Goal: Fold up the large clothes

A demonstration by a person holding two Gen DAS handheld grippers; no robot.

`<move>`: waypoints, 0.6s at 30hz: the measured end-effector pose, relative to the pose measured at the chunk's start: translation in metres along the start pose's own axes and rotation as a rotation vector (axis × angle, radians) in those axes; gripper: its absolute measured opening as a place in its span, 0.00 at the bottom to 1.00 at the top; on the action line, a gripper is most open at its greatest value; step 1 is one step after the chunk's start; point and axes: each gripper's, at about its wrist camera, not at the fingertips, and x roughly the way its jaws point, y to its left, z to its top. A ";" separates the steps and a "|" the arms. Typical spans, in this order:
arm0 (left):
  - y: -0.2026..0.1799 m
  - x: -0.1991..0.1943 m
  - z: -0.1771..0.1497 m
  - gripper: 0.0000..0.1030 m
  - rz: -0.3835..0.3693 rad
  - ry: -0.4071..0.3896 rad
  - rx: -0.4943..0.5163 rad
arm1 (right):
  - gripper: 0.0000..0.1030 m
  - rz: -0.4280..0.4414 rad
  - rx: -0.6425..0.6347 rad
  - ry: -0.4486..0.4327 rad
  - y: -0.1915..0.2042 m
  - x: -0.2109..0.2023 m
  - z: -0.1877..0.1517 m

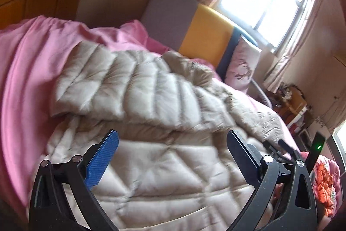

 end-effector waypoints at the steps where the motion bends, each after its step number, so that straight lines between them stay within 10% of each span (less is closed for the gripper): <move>1: -0.009 0.005 0.004 0.96 -0.023 0.007 0.015 | 0.98 -0.029 0.030 0.014 -0.006 0.003 -0.004; 10: -0.120 0.106 0.040 0.72 -0.165 0.169 0.209 | 0.98 -0.078 0.147 0.104 -0.026 0.023 -0.008; 18: -0.150 0.218 0.034 0.55 -0.112 0.396 0.130 | 0.98 -0.026 0.219 0.107 -0.038 0.022 -0.015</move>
